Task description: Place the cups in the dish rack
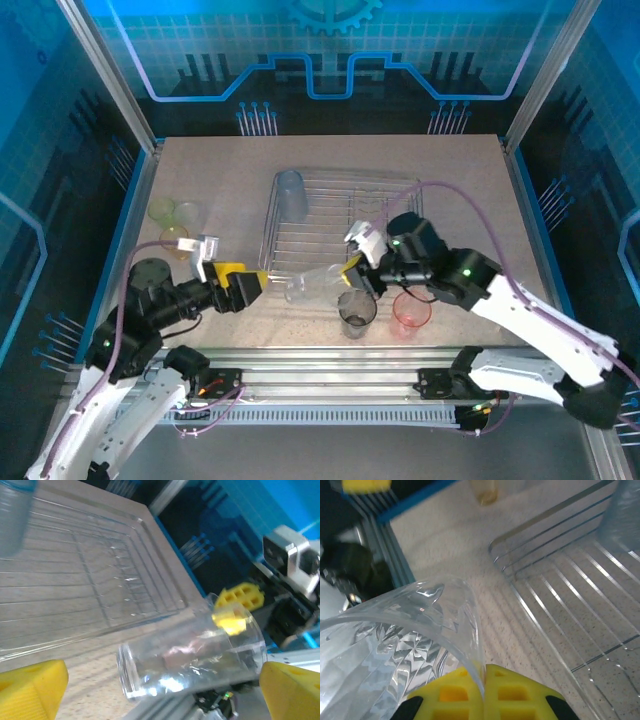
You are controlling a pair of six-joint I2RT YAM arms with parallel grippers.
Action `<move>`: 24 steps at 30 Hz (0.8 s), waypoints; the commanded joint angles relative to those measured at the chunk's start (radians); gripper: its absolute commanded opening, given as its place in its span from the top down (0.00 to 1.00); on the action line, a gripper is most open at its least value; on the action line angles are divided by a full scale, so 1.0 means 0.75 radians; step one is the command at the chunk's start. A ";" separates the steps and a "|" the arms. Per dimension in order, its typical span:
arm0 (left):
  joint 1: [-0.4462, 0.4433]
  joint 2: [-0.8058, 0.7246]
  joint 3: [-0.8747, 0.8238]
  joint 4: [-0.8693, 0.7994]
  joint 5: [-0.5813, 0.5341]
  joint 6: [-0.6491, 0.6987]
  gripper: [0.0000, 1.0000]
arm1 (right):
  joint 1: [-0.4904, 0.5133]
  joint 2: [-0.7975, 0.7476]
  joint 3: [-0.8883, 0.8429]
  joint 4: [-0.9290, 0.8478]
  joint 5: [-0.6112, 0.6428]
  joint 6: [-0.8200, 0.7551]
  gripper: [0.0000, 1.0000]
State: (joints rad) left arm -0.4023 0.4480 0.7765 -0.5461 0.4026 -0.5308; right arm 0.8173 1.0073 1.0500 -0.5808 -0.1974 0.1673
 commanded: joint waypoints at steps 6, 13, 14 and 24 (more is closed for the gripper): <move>-0.005 0.124 -0.076 0.396 0.285 -0.171 0.01 | -0.351 -0.254 -0.146 0.341 -0.462 0.276 1.00; -0.023 0.209 -0.158 0.705 0.363 -0.340 0.01 | -0.437 -0.254 -0.204 0.570 -0.715 0.460 1.00; -0.030 0.220 -0.154 0.710 0.365 -0.337 0.01 | -0.438 -0.243 -0.207 0.607 -0.746 0.487 1.00; -0.092 0.252 -0.167 0.802 0.394 -0.343 0.01 | -0.438 -0.168 -0.214 0.748 -0.854 0.592 1.00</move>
State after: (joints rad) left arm -0.4580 0.6304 0.6685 -0.0132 0.6636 -0.7662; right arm 0.4950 0.8738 0.8963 -0.1299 -0.7609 0.5602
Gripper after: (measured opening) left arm 0.992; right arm 0.066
